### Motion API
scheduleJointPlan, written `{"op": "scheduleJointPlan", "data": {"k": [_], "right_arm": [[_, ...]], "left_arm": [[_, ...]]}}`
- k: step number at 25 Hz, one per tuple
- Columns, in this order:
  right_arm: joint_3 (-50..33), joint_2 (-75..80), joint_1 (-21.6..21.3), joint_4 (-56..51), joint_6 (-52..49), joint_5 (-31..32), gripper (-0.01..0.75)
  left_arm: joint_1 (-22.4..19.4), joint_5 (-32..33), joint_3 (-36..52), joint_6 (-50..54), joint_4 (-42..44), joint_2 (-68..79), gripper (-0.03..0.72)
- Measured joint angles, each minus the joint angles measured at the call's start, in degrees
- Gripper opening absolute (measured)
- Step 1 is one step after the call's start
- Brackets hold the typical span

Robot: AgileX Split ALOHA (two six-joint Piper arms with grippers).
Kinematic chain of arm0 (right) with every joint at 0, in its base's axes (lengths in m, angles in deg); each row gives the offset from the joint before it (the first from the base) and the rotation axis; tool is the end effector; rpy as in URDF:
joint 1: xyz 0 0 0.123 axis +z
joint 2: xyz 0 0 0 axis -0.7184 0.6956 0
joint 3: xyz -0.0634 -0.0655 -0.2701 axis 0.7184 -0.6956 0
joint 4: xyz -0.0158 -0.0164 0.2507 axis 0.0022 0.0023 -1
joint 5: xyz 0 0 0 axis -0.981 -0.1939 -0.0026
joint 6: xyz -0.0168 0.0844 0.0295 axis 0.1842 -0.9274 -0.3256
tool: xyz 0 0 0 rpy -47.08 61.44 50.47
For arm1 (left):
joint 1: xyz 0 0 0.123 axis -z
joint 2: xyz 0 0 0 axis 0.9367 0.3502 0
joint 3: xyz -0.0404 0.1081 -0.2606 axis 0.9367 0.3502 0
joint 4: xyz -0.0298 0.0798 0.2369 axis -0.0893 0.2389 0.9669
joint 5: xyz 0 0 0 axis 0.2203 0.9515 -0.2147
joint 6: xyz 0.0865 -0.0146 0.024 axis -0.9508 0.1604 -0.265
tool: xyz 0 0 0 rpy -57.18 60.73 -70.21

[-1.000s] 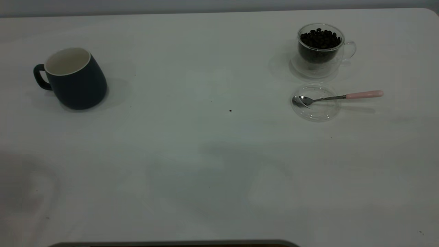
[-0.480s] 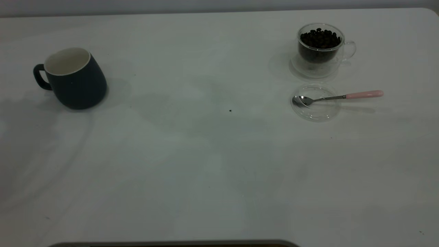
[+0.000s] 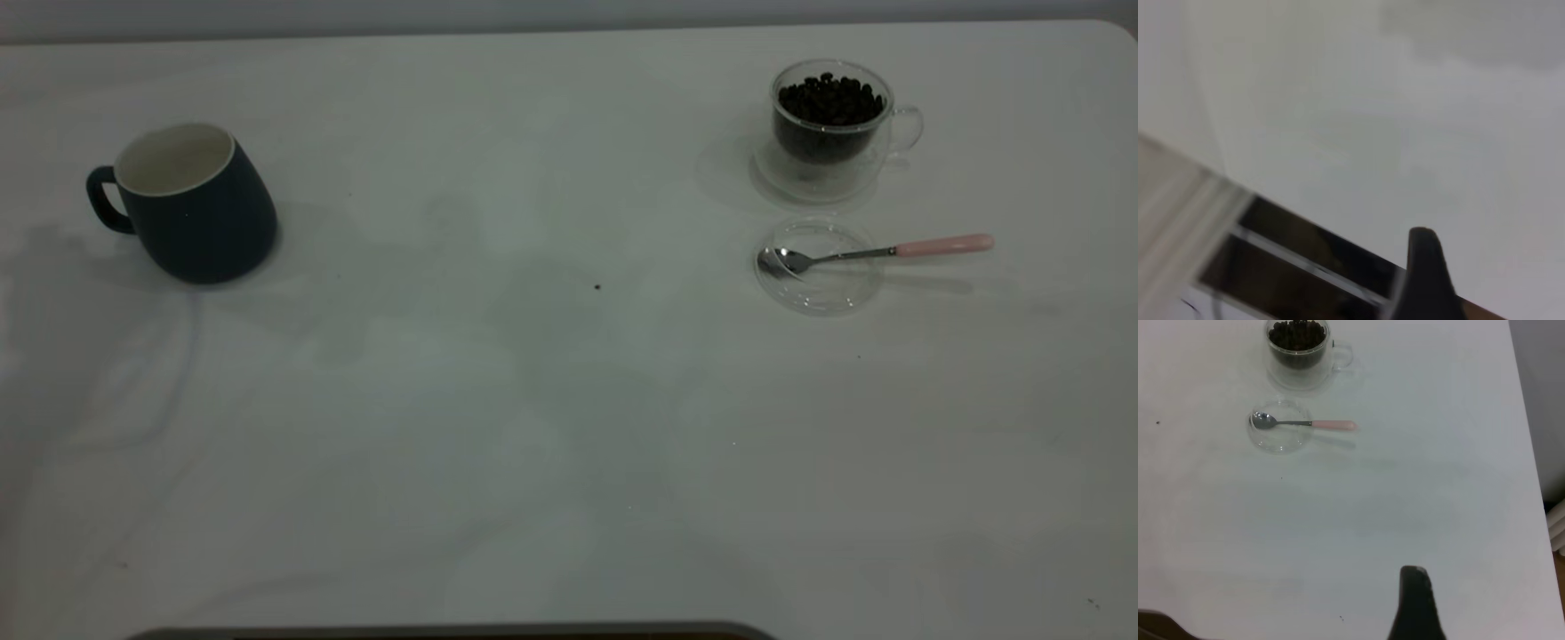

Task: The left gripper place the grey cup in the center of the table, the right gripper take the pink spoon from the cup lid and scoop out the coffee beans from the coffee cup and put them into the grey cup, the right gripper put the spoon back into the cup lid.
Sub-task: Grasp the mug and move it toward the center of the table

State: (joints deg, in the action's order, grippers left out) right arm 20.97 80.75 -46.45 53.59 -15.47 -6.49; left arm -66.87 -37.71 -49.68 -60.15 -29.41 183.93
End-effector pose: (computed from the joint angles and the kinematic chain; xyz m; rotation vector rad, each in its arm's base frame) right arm -0.0009 0.0024 0.2642 -0.1070 2.1651 -0.0308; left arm 0.3915 0.0121 0.1898 1.6508 2.4576 0.6957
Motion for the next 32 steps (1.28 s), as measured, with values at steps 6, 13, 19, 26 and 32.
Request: {"op": "scheduleJointPlan", "data": {"k": [6, 13, 19, 26, 32], "right_arm": [[0.0, 0.0, 0.0, 0.0, 0.0, 0.0, 0.591], [0.0, 0.0, 0.0, 0.0, 0.0, 0.0, 0.591], [0.0, 0.0, 0.0, 0.0, 0.0, 0.0, 0.591], [0.0, 0.0, 0.0, 0.0, 0.0, -0.01, 0.591], [0.0, 0.0, 0.0, 0.0, 0.0, -0.01, 0.591]], "left_arm": [[0.22, -7.84, -0.25, -7.72, 3.61, 7.85, 0.586], [1.01, -18.55, -0.3, -8.57, 6.27, 15.27, 0.586], [3.54, -22.6, -0.3, -8.71, 6.55, 19.13, 0.586], [8.11, -24.42, -0.36, -5.45, 6.99, 20.12, 0.586], [15.79, -26.83, -0.36, 1.27, 6.99, 20.18, 0.586]]}}
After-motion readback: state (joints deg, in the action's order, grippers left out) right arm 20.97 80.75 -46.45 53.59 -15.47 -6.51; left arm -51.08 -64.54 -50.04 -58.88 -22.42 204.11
